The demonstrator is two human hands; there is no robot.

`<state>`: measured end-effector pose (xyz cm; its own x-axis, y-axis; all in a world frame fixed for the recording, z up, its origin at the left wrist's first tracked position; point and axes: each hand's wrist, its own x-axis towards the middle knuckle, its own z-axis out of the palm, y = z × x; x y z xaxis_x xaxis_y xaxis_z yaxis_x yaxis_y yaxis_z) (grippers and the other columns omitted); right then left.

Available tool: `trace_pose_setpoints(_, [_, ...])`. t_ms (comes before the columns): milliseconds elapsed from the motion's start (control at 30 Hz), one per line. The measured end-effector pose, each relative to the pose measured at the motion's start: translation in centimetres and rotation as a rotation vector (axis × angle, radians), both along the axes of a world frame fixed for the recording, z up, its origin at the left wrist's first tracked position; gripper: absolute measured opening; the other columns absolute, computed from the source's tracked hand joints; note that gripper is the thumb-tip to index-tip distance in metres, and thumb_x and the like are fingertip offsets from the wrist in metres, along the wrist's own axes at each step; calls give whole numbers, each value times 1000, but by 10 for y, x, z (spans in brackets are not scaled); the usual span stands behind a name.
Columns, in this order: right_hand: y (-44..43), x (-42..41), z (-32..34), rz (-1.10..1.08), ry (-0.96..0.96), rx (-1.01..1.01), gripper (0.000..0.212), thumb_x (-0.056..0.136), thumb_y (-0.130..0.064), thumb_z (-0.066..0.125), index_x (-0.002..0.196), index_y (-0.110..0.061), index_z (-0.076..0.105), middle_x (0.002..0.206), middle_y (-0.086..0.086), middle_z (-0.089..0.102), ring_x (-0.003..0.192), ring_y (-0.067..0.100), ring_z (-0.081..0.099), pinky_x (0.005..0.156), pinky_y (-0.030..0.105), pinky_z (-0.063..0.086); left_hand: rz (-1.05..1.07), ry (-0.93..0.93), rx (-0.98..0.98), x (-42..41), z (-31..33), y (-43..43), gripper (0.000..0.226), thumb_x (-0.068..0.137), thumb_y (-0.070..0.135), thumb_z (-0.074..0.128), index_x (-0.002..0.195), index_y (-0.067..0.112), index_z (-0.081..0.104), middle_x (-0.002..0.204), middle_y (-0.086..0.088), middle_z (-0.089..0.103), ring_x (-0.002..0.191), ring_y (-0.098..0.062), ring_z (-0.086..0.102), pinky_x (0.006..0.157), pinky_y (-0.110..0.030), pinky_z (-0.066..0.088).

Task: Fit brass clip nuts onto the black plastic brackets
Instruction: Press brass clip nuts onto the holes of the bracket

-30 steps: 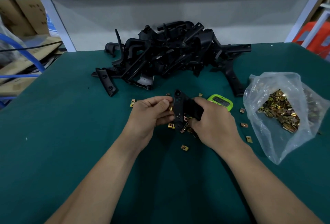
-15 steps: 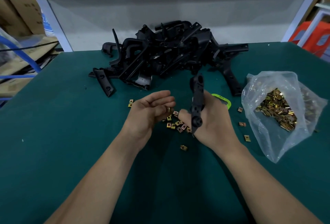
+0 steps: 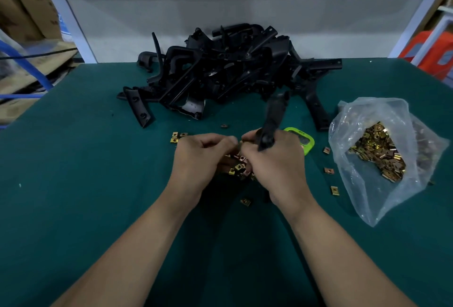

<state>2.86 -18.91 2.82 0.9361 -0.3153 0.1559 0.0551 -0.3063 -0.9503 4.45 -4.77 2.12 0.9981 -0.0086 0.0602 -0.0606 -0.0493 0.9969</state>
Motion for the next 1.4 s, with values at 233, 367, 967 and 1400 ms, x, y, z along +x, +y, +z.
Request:
trace_pose_setpoints(233, [1, -1, -6, -44, 313, 477, 10, 69, -9, 69, 64, -2, 64, 58, 8, 55, 52, 18, 51, 52, 31, 41, -35, -357, 478, -21, -1, -12, 37, 79, 19, 71, 109, 41, 72, 83, 32, 72, 82, 8, 69, 74, -9, 52])
trace_pose_setpoints(367, [4, -4, -8, -6, 269, 334, 37, 64, -24, 68, 79, 9, 61, 65, 7, 58, 61, 19, 53, 58, 36, 41, -32, -404, 601, -19, -1, -6, 18, 85, 15, 73, 93, 29, 79, 72, 12, 72, 70, -2, 66, 61, -15, 49])
trace_pose_setpoints(967, [4, -19, 6, 369, 206, 27, 20, 74, -20, 65, 87, -35, 67, 57, 8, 67, 47, 15, 62, 46, 18, 43, 257, -173, 400, -8, 6, 2, 18, 82, 22, 82, 77, 37, 75, 69, 25, 72, 69, 9, 68, 63, -11, 53])
trace_pose_setpoints(1400, [-41, -6, 1, -153, 92, -1041, 44, 77, -3, 59, 109, -34, 66, 84, -4, 64, 80, 32, 63, 61, 34, 35, -180, 260, -308, -2, 6, 8, 14, 89, 7, 73, 95, 14, 83, 91, -9, 77, 84, -16, 74, 77, -22, 59])
